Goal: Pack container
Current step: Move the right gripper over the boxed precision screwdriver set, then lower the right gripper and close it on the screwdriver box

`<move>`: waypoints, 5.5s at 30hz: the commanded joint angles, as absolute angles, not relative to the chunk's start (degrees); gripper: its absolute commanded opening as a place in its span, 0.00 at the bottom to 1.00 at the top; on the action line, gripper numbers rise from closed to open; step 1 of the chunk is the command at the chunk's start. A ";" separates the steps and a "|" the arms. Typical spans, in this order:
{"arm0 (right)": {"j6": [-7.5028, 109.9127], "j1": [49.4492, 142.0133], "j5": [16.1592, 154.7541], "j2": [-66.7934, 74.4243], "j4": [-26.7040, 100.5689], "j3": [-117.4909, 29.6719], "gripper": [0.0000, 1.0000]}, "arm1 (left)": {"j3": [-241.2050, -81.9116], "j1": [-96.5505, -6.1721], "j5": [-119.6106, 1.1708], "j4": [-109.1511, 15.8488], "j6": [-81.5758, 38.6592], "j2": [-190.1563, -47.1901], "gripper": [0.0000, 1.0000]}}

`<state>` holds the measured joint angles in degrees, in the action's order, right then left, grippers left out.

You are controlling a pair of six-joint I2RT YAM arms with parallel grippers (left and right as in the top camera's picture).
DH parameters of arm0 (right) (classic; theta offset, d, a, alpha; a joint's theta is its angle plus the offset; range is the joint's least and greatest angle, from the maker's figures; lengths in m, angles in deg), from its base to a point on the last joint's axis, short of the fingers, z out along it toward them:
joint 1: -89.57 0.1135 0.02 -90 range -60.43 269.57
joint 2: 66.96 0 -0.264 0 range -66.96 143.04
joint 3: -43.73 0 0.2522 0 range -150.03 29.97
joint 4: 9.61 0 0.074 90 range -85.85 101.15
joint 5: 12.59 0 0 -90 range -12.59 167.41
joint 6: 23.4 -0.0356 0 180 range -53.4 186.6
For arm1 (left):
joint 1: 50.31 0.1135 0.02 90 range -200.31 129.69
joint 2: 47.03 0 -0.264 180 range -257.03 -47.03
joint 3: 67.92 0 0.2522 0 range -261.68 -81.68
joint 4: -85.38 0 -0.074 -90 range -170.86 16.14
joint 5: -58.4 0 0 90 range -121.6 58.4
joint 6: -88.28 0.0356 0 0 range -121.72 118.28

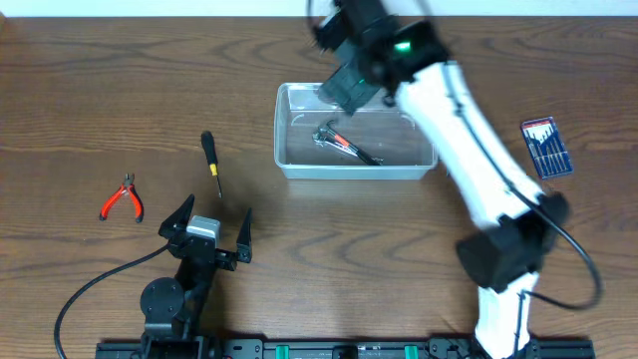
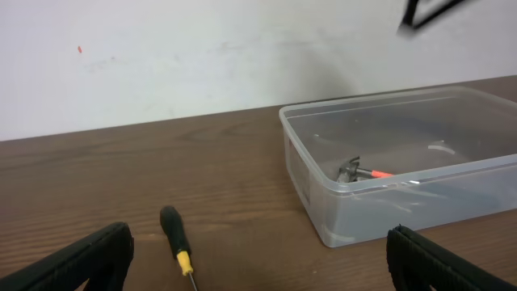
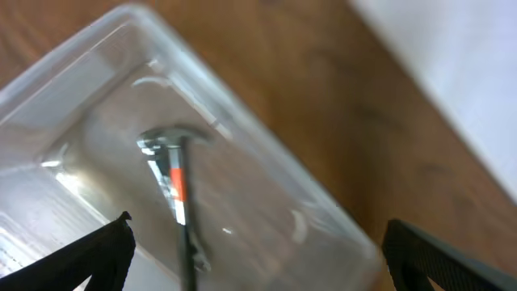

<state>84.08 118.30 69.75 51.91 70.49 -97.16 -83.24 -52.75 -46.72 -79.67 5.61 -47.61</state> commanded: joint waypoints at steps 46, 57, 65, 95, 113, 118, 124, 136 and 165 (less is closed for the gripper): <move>100.30 64.57 86.21 41.42 77.20 -74.67 0.99 | -81.91 -52.53 -48.07 -78.20 5.09 -47.26 0.98; 98.81 64.79 80.57 43.45 66.30 -65.43 0.99 | -81.91 -52.53 -48.07 -78.22 5.09 -47.26 0.98; 95.51 65.62 78.71 47.85 64.55 -65.43 0.99 | -81.91 -52.53 -48.07 -78.22 5.09 -47.26 0.98; 96.01 68.22 74.65 54.95 55.37 -65.47 0.99 | -81.91 -52.53 -48.07 -78.22 5.09 -47.26 0.98; 94.94 68.22 76.29 60.68 56.57 -65.49 0.99 | -81.91 -52.53 -48.07 -78.22 5.09 -47.26 0.98; 94.94 68.22 75.70 60.74 55.54 -65.52 0.99 | -81.91 -52.53 -48.07 -78.20 5.09 -47.26 0.98; 94.92 68.22 75.72 60.79 54.69 -65.52 0.99 | -81.91 -52.53 -48.07 -78.20 5.09 -47.26 0.99; 94.96 68.18 76.18 64.35 54.17 -65.52 0.99 | -81.91 -52.53 -48.07 -78.20 5.09 -47.26 0.98; 94.92 67.09 73.77 66.47 55.15 -66.45 0.99 | -81.91 -52.53 -48.07 -78.20 5.09 -47.26 0.99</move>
<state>95.38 67.79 77.84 62.03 55.26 -67.48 -83.24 -52.77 -46.72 -79.67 5.61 -47.61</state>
